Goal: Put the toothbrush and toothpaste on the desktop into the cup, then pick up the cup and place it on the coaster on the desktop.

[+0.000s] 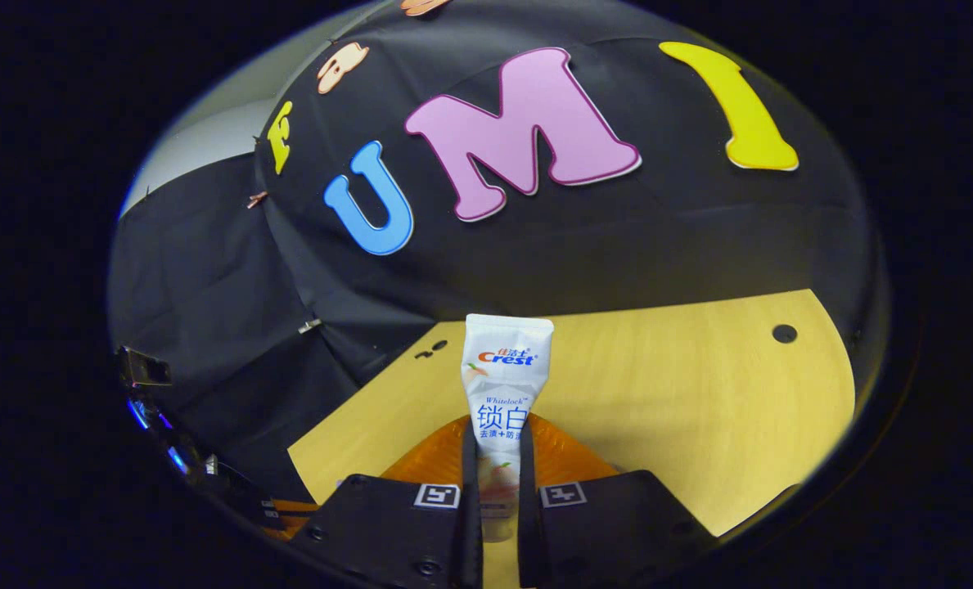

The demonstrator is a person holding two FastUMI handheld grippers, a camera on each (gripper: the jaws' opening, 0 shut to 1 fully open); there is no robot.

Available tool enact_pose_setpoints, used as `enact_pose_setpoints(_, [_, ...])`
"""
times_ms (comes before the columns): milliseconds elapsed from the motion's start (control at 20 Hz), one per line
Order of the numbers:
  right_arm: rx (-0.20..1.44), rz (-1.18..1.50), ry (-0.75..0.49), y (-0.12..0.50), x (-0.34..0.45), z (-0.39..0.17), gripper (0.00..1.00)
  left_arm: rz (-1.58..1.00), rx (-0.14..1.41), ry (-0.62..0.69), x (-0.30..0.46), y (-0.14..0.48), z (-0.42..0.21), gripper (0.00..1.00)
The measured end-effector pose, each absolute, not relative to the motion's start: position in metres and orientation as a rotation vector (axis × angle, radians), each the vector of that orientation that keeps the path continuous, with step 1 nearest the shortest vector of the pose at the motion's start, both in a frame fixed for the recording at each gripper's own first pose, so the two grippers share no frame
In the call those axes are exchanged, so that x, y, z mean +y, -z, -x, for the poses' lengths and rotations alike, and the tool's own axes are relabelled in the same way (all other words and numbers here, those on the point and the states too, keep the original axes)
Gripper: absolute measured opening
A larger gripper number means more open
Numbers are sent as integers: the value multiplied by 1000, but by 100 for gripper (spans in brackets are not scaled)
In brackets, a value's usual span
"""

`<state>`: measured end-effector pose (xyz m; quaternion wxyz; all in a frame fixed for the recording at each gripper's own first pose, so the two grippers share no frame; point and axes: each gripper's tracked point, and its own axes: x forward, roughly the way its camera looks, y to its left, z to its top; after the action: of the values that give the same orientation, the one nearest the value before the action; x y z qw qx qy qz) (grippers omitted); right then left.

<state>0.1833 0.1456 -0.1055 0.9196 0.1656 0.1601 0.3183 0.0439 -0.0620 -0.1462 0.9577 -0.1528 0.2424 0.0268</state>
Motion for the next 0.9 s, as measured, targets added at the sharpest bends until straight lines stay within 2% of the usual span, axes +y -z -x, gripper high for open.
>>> enact_pose_setpoints(300, [273,-283,-683,118,194,-231,20,347,490,-130,-37,145,-25,6])
enact_pose_setpoints(550, [310,-219,-680,155,211,-246,20,361,515,-161,-32,154,-18,6])
enact_pose_setpoints(600, [313,-204,-682,161,213,-247,8,354,520,-165,-32,156,-17,6])
enact_pose_setpoints(650, [317,-196,-679,165,214,-249,20,348,522,-166,-33,156,-17,6])
enact_pose_setpoints(750, [335,-203,-672,175,216,-249,20,352,523,-166,-34,156,-17,6])
enact_pose_setpoints(800, [349,-212,-671,179,218,-248,9,358,522,-169,-33,156,-18,6])
enact_pose_setpoints(850, [360,-216,-671,183,219,-246,24,364,521,-172,-32,157,-19,6])
enact_pose_setpoints(900, [370,-215,-668,186,219,-245,24,368,522,-174,-32,157,-20,6])
